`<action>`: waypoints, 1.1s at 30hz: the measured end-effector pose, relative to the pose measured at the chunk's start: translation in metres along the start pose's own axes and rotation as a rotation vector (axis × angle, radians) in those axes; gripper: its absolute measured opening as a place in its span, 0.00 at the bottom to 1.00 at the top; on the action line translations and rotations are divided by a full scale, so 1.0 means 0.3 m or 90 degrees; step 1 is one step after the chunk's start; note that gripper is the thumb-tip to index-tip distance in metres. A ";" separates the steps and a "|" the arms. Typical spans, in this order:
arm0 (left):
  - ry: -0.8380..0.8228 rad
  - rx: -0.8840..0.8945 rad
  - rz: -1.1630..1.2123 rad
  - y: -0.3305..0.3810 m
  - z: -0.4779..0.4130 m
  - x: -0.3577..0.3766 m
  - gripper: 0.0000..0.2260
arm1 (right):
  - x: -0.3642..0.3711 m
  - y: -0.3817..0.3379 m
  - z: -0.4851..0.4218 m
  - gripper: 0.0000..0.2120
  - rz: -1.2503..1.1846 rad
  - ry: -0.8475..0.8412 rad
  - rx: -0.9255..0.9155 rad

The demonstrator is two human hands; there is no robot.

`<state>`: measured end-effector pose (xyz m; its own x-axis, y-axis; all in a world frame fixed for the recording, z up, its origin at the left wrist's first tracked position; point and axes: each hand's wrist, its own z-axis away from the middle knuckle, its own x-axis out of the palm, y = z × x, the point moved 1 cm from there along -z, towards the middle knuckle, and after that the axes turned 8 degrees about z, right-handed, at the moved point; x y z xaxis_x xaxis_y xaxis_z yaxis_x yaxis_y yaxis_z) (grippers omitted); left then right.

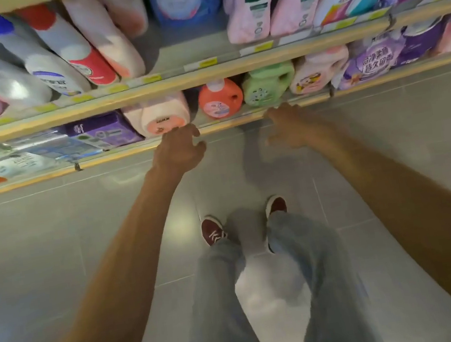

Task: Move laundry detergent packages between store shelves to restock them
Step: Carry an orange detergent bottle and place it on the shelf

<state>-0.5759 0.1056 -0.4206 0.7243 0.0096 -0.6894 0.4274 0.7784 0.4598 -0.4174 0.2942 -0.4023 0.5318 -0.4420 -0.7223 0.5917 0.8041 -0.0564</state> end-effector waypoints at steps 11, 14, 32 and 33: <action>0.017 0.024 0.118 -0.274 -0.660 0.426 0.28 | 0.359 0.097 -0.738 0.34 -0.059 0.090 -0.028; 0.055 0.058 0.158 -0.351 -0.805 0.514 0.33 | 0.468 0.109 -0.915 0.33 0.031 0.187 -0.047; 0.112 0.218 0.426 -0.595 -1.512 0.830 0.54 | 0.681 0.142 -1.522 0.60 -0.258 0.526 -0.146; 0.122 0.222 0.430 -0.595 -1.526 0.833 0.52 | 0.684 0.141 -1.523 0.61 -0.258 0.534 -0.142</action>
<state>-0.7189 0.2565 -0.9312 0.7956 0.5439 -0.2670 0.0954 0.3227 0.9417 -0.5600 0.4191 -0.8679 -0.3471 -0.3444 -0.8723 0.4599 0.7481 -0.4784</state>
